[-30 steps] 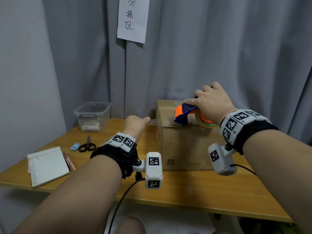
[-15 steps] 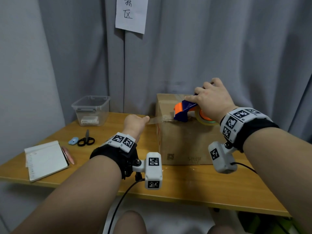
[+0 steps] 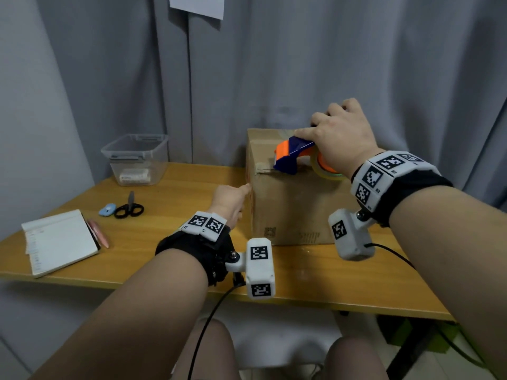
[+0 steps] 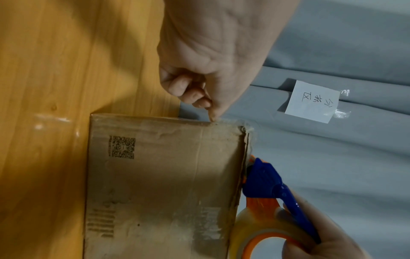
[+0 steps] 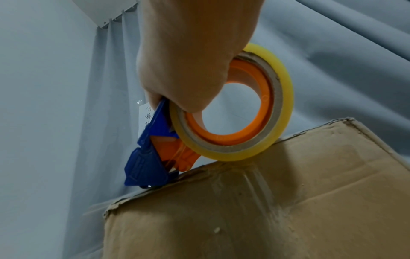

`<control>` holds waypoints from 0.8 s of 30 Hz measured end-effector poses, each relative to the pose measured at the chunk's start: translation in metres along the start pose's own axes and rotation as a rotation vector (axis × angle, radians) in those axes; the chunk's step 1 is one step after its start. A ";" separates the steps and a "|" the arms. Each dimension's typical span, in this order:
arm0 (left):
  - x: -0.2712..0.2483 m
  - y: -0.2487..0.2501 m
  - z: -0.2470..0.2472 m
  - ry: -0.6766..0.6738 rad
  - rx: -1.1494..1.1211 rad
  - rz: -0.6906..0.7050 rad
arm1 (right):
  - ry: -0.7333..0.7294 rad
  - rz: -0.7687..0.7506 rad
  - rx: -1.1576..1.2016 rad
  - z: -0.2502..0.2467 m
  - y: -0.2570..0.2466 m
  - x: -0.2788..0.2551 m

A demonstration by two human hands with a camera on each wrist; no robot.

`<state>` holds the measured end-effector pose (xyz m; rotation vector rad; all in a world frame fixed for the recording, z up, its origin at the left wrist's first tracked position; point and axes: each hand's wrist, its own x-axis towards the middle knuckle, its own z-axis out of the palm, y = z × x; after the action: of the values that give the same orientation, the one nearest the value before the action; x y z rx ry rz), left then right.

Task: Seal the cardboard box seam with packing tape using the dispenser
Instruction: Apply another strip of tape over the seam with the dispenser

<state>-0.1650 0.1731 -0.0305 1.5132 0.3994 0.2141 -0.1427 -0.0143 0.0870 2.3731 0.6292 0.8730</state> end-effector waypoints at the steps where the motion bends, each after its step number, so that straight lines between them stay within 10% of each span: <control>1: 0.000 0.000 0.001 -0.001 -0.009 -0.013 | 0.006 0.002 0.003 0.000 0.000 0.000; 18: 0.005 -0.001 -0.017 -0.212 0.499 -0.282 | 0.041 0.045 0.017 0.006 -0.004 0.002; 24: 0.008 0.018 -0.008 -0.054 0.146 0.236 | 0.042 0.046 0.037 0.007 -0.003 0.001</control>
<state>-0.1591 0.1845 -0.0136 1.7063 0.1956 0.3346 -0.1379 -0.0138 0.0808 2.4159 0.6145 0.9415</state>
